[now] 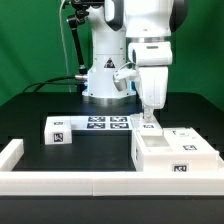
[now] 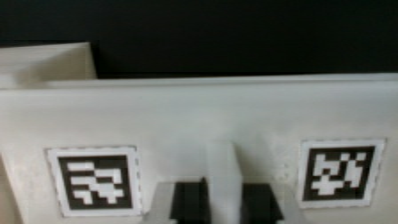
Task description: Assemble cabinet
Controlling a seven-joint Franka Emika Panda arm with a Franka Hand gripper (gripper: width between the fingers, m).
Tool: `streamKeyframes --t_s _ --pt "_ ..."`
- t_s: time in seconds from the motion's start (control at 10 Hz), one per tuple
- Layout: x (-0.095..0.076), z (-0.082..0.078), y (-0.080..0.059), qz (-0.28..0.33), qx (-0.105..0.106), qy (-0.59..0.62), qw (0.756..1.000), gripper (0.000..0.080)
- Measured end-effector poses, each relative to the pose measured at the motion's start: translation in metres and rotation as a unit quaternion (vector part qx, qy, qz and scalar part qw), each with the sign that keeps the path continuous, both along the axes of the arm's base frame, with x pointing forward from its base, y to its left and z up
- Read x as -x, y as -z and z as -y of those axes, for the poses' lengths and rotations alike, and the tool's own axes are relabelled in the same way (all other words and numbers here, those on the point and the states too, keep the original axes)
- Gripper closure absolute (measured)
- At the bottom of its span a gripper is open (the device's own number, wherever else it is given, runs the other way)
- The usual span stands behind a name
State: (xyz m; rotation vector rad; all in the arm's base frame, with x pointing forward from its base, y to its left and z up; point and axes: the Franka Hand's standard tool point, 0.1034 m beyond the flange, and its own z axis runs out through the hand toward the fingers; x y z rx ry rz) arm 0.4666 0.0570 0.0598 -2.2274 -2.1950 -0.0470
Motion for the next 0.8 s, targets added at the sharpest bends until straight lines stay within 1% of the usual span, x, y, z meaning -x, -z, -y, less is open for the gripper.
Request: streamKeyframes --t_s 0.4,0.5,0.8 --pt "0.001 0.0 0.001 -0.002 0.0 0.0 1.0 0.0731" --pt "-0.001 0.001 0.003 -0.001 -0.001 -0.008 1.0 0.0731" --pt "-0.03 0.002 0.0 0.0 -0.003 -0.011 1.0 0.0731"
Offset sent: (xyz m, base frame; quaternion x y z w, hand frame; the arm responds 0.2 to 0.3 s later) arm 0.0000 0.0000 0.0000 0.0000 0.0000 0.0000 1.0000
